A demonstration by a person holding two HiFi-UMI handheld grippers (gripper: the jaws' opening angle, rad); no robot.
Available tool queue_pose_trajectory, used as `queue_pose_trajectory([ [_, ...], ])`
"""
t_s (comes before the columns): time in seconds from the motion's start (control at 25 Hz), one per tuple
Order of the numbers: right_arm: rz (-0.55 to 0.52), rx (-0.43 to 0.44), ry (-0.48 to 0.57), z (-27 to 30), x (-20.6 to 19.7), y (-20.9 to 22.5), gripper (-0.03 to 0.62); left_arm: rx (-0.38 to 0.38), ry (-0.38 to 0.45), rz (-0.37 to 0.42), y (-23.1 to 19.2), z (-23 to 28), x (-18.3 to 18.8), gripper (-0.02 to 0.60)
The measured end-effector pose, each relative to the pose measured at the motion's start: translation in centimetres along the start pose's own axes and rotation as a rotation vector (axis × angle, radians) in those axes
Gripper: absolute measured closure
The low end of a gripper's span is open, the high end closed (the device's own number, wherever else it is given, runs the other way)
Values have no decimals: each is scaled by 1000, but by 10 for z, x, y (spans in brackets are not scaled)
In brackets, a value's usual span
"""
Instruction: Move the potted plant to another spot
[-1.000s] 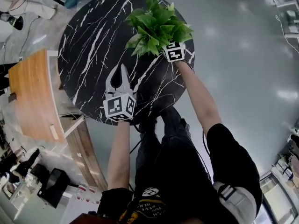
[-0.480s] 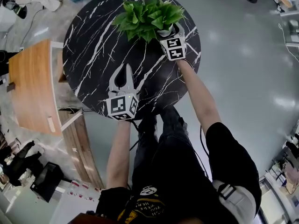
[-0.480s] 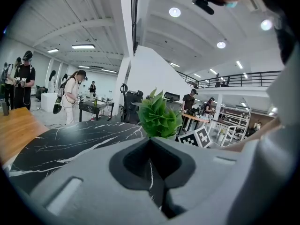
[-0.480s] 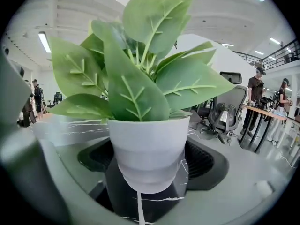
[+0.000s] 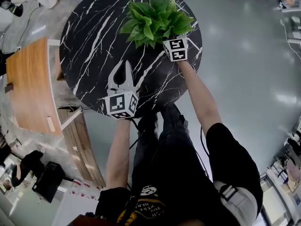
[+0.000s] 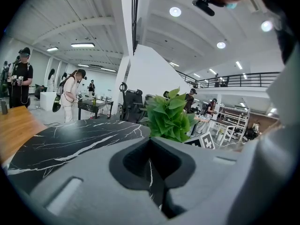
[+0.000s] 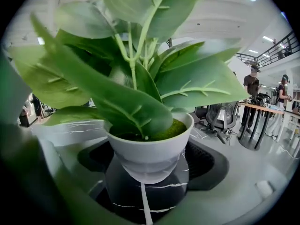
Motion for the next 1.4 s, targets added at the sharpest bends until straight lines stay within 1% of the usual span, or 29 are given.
queue_pose_trajectory([
  [0.32,-1,15,5,-2,-1,0,120,-5,-9,-6,4,-3,-7,577],
  [0.6,11,18,-13,-17,-16,-2,118,-15,-10,-2,7,-6,-8,577],
  [0.72,42,-7,-20,-33,-21,-2,118,-22,-12,3,9,-11,-9,577],
  [0.8,85,-32,-14,-58,-21,-3,123,-33,-7,6,13,-18,-7,578],
  [0.88,131,-50,8,-95,-13,-9,158,-51,6,9,21,-27,0,577],
  [0.96,178,-58,36,-140,5,-20,219,-76,22,22,33,-40,13,578],
  [1.0,199,-55,50,-163,16,-27,282,-89,28,31,41,-48,19,577],
  [1.08,221,-41,77,-212,41,-45,370,-111,31,43,59,-71,28,577],
  [1.12,221,-38,88,-235,54,-54,436,-118,30,44,68,-83,31,577],
  [1.16,212,-42,97,-257,66,-63,464,-123,28,41,75,-95,34,578],
  [1.2,198,-50,102,-276,77,-70,534,-126,27,37,83,-106,38,578],
  [1.24,181,-58,102,-292,87,-77,584,-128,28,30,89,-115,43,577],
  [1.32,153,-57,98,-320,104,-91,594,-129,37,19,102,-135,56,577],
  [1.4,150,-37,98,-343,117,-105,594,-131,50,18,114,-152,69,577],
])
Point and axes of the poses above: the fingertips, and each gripper's own axes: z forward along the fingers, y to its right, x out of its top, the point moved 3 cm from there along -z, backward along the fingers, and after that the axes turned 3 degrees about -x, right-handed, at the moved point
